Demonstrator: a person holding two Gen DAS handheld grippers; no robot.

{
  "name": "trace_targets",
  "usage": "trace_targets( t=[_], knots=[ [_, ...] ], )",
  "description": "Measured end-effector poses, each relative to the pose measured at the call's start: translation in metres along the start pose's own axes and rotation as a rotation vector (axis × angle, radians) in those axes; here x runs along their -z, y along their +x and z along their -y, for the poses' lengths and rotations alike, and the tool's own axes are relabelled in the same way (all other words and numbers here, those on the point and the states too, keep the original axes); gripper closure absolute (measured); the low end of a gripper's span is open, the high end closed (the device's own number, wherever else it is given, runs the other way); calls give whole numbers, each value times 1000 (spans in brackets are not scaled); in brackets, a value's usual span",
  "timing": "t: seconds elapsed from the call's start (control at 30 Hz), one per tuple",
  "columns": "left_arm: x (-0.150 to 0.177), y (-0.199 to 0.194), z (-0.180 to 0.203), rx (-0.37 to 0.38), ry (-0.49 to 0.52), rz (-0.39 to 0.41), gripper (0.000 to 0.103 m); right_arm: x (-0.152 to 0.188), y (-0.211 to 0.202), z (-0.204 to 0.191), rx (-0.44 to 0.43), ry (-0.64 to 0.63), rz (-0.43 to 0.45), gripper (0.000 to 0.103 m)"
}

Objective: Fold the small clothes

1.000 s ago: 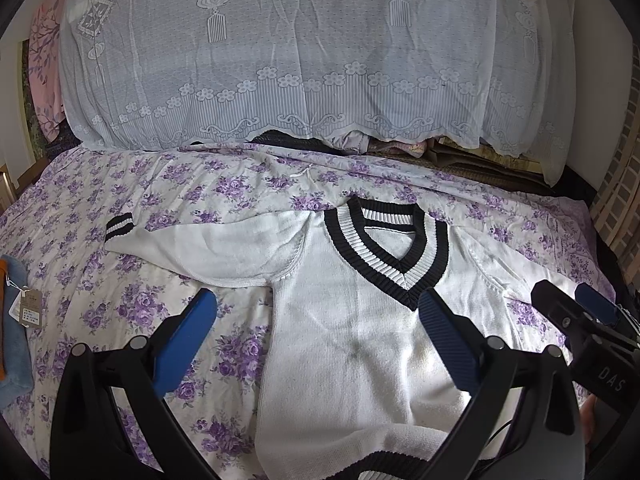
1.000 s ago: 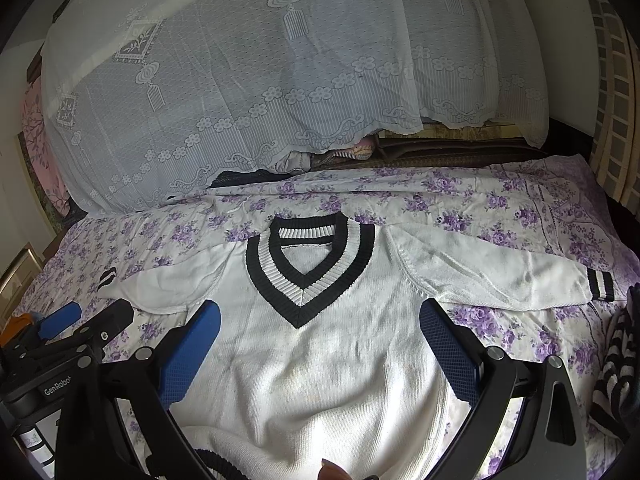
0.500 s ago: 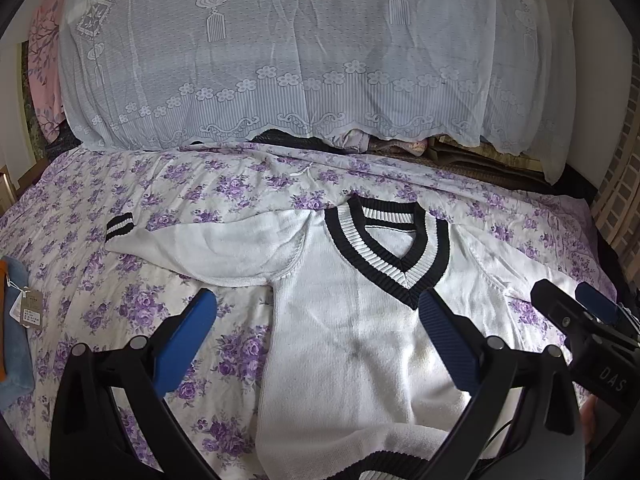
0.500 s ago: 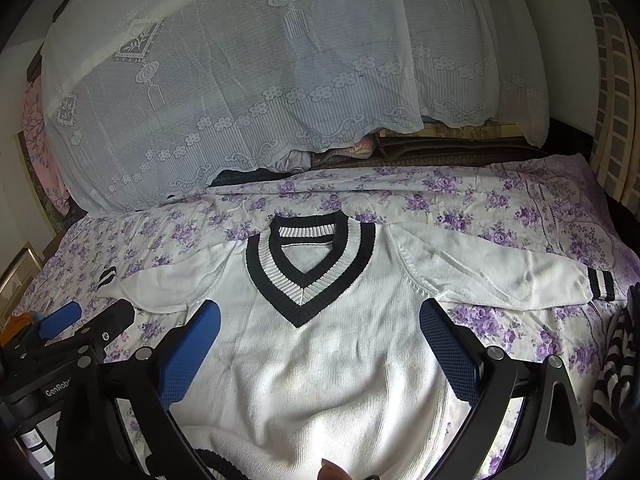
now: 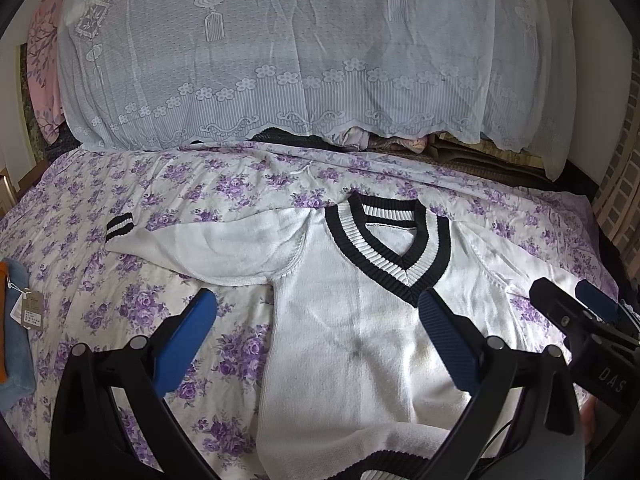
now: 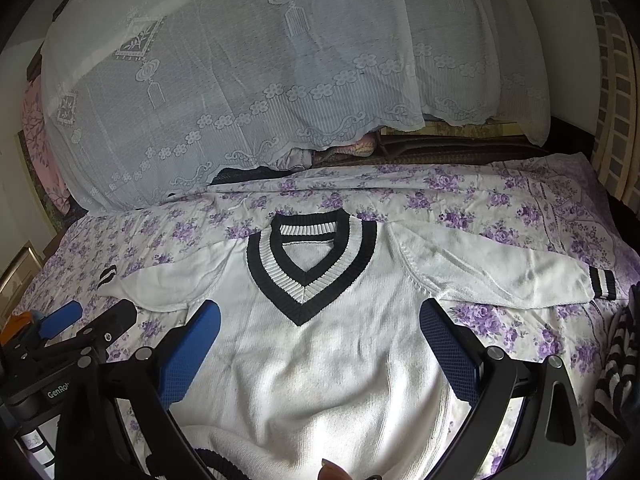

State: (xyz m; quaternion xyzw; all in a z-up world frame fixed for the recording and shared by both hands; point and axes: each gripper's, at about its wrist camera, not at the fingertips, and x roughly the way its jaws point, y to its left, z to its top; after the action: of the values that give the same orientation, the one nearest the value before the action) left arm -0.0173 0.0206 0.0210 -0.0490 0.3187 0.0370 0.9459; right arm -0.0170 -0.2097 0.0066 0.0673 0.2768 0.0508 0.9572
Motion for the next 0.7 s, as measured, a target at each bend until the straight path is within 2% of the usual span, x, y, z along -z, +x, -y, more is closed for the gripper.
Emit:
trace_targets(
  t=[0.13, 0.2, 0.27, 0.37, 0.53, 0.63, 0.7],
  knots=[
    [5, 6, -10, -1, 14, -24, 5, 7, 3, 4, -32, 23, -35, 3],
    [11, 15, -16, 7, 5, -64, 5, 12, 7, 11, -42, 38, -63, 3],
    [23, 27, -31, 27, -17, -137, 5, 20, 11, 23, -43, 62, -87, 3],
    [42, 40, -42, 48, -41, -214, 5, 41, 15, 44, -38, 99, -130, 3],
    [81, 46, -46, 70, -26, -279, 5, 86, 28, 71, -30, 154, -243, 3],
    [101, 43, -48, 146, -46, -323, 5, 98, 30, 81, -59, 186, -269, 3],
    [110, 36, -46, 214, -47, -337, 5, 103, 29, 88, -120, 233, -282, 3]
  ],
)
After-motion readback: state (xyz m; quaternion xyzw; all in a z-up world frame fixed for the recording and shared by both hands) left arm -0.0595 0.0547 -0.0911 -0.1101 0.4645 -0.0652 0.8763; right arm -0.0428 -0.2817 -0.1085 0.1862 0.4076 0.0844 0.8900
